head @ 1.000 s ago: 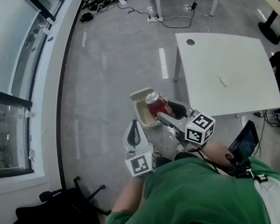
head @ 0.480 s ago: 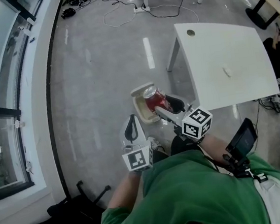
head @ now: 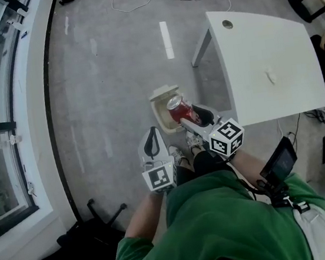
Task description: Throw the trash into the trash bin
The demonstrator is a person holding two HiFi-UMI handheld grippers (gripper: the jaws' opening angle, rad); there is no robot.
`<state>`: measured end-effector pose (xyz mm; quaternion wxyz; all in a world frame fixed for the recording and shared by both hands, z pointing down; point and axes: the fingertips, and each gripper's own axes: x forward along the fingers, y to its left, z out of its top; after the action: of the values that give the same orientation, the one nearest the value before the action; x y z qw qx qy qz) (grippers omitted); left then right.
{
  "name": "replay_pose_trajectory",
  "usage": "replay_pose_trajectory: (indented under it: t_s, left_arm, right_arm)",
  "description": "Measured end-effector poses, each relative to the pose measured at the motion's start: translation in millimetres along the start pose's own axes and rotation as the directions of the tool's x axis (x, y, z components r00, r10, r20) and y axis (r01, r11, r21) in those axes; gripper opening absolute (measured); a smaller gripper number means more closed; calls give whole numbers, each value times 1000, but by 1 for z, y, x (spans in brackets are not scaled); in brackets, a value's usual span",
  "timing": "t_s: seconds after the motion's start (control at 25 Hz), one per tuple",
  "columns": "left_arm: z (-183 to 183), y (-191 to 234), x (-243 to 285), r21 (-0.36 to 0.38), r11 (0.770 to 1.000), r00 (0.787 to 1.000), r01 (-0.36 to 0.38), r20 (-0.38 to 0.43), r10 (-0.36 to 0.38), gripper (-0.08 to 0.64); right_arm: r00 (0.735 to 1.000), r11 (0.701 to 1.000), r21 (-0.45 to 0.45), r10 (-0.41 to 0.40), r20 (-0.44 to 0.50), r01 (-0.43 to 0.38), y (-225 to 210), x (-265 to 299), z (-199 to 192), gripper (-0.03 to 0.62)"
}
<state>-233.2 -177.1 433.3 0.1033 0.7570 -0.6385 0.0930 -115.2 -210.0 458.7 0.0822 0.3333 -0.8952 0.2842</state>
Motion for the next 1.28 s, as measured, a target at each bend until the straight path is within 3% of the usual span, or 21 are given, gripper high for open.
replay_pose_trajectory:
  t_s: [0.36, 0.76, 1.28]
  left_arm:
    - [-61, 7, 31, 10, 1000, 989, -8, -147, 9, 9]
    - [-143, 18, 51, 40, 999, 966, -21, -257, 31, 9]
    - [-235, 14, 64, 19, 999, 937, -26, -348, 31, 9]
  right_arm:
    - [990, 999, -37, -5, -141, 0, -33, 43, -62, 233]
    - [958, 1000, -23, -26, -285, 20, -78, 93, -156, 233]
    - [877, 994, -72, -106, -468, 82, -148, 135, -273, 233]
